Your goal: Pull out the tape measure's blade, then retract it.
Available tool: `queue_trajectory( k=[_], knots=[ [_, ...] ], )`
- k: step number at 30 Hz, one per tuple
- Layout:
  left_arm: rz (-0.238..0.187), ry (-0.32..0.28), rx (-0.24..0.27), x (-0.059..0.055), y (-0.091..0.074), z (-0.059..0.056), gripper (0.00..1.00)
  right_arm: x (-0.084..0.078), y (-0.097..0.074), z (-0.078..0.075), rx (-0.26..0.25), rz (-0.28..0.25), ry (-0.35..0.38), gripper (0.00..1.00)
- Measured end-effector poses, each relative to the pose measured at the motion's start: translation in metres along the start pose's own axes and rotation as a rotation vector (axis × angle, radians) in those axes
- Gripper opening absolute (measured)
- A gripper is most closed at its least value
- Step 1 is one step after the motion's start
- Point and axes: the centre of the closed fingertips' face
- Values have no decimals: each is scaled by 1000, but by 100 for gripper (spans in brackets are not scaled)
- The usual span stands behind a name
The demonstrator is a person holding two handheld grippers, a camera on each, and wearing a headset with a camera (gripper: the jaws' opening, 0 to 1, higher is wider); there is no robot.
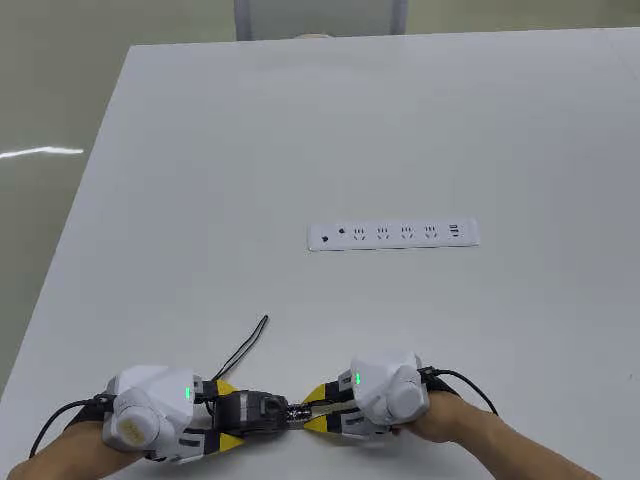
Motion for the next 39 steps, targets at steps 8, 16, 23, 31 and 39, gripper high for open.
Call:
queue_trajectory(
  k=[8,16,23,31,39],
  knots=[
    [0,-2,-1,0,0,0,29,-2,-4,1,0,0,1,10],
    [2,-2,-1,0,0,-1,29,-4,-7,2,0,-1,6,10],
    [4,-2,0,0,1,-1,29,-6,-11,3,-1,1,8,10],
    [4,-2,0,1,1,-1,29,-9,-17,5,-2,1,13,10],
    [5,-2,-1,2,1,-2,29,-12,-21,6,-1,2,15,10]
  ],
)
Point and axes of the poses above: the centre of the closed fingertips' face, and the gripper's own axes: y roughly forward along the fingers, z roughly to its left, x roughly out of its top, and after that the axes turned 15 degrees about x, right-handed
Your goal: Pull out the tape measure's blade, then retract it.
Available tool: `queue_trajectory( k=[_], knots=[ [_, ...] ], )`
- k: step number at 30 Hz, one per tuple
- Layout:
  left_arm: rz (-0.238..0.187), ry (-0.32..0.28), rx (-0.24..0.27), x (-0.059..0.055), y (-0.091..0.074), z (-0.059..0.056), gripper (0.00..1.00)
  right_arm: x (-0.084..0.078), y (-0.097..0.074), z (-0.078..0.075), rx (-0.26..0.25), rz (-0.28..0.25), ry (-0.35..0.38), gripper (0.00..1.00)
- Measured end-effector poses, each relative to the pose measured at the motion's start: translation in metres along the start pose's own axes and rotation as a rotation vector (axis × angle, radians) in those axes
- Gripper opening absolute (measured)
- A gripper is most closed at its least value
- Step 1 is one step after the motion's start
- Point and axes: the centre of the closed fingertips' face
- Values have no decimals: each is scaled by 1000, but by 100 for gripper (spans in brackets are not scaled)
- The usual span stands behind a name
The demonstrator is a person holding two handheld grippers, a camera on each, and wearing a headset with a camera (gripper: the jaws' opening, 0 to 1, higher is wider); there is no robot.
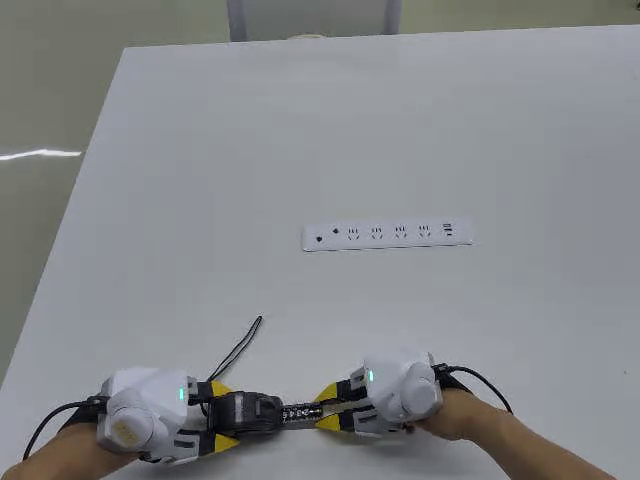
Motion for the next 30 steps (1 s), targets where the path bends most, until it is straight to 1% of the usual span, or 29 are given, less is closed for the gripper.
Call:
queue_trajectory(
  k=[14,30],
  knots=[
    [2,-1,0,0,1,0,29,-6,-10,2,1,1,3,10],
    [5,-2,-2,0,1,0,29,-11,-17,3,2,-1,5,10]
  ],
)
Point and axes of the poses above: the centre of the closed fingertips' face, and the gripper's own axes: y roughly forward along the fingers, z roughly to its left, x roughly out of its top, and after that the axes turned 15 degrees about x, right-handed
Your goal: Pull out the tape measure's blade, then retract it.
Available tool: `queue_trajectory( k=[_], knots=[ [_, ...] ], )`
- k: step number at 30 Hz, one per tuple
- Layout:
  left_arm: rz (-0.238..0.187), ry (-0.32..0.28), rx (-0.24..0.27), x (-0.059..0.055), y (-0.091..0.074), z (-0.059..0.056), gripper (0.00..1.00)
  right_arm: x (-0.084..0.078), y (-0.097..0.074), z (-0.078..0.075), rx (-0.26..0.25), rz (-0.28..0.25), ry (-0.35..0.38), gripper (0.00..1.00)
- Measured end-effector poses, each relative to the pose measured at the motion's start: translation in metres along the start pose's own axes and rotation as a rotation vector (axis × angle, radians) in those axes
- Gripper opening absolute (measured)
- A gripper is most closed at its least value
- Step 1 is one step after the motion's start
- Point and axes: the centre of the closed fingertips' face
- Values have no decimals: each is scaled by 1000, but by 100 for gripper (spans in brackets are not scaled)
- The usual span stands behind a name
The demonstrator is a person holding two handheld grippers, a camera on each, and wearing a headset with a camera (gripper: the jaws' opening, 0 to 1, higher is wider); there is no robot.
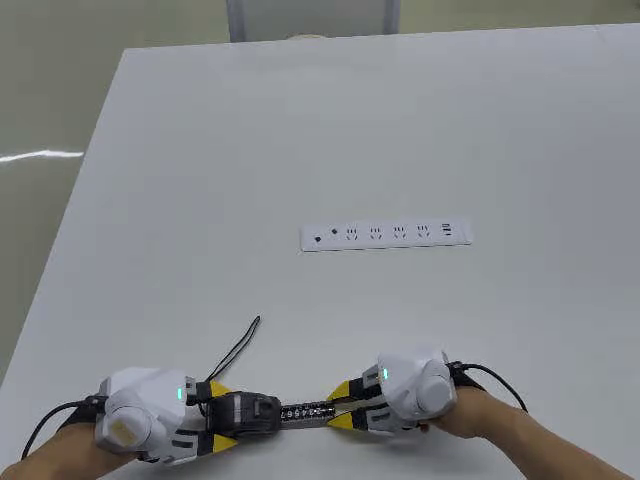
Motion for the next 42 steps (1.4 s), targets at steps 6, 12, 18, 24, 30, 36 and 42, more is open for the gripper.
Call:
queue_trajectory(
  k=[6,12,18,24,30,36,42],
  knots=[
    [3,1,-2,-1,0,0,29,-2,-3,1,0,2,-1,10],
    [3,1,-3,0,0,0,29,-5,-7,2,-4,7,-3,10],
    [4,1,-3,0,1,0,29,-8,-10,2,-5,8,-1,10],
    [4,-2,-4,0,1,0,29,-10,-14,2,-8,5,2,10],
    [6,0,-5,1,1,-1,29,-13,-18,4,-9,4,6,10],
    [11,2,-6,1,0,-1,29,-14,-22,5,-12,5,5,10],
    [12,2,-7,1,1,-1,29,-17,-25,6,-13,3,8,10]
  ],
)
Point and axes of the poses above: the centre of the closed fingertips' face, and the gripper's own axes: y roughly forward along the fingers, z roughly to its left, x roughly out of its top, and after that the axes turned 15 degrees about x, right-handed
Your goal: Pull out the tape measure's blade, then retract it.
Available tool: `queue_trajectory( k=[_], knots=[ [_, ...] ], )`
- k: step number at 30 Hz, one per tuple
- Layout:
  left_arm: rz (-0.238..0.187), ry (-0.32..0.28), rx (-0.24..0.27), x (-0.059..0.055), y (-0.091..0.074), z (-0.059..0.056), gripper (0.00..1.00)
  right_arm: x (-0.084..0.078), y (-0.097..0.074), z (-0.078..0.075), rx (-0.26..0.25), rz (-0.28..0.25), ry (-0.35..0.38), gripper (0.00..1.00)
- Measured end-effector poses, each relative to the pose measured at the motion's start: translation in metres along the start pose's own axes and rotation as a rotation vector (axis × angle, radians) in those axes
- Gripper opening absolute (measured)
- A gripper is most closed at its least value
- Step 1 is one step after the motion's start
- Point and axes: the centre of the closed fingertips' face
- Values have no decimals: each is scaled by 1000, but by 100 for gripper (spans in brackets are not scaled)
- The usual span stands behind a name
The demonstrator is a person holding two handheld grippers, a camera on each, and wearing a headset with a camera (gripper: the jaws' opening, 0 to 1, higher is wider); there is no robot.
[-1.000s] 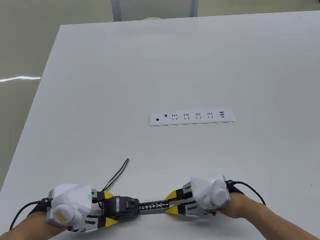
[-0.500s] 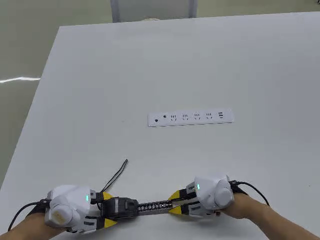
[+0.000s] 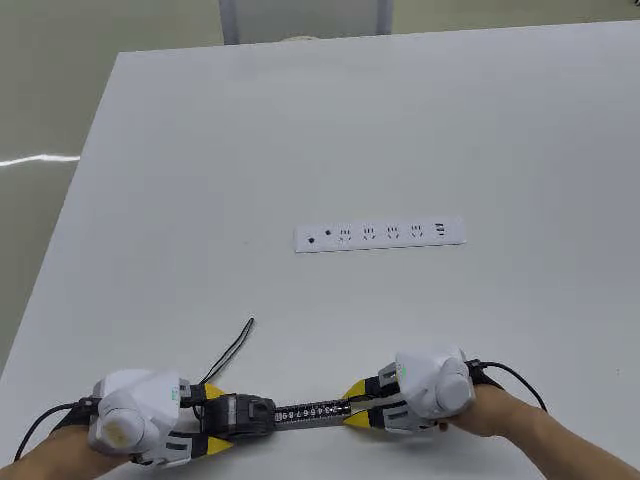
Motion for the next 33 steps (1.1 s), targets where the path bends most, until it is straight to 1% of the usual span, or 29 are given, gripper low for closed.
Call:
queue_trajectory(
  k=[12,15,33],
  knots=[
    [6,3,-4,0,0,0,29,-4,-9,3,-5,-3,9,10],
    [7,4,-5,0,1,0,29,-7,-10,3,-7,-3,13,10],
    [14,10,-10,1,2,-1,29,-16,-23,7,-14,-5,27,10]
  ],
)
Point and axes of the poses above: the centre of the closed fingertips' face, and the gripper's own axes: y roughly forward along the fingers, z roughly to its left, x roughly out of its top, and after that the axes turned 15 degrees about x, right-handed
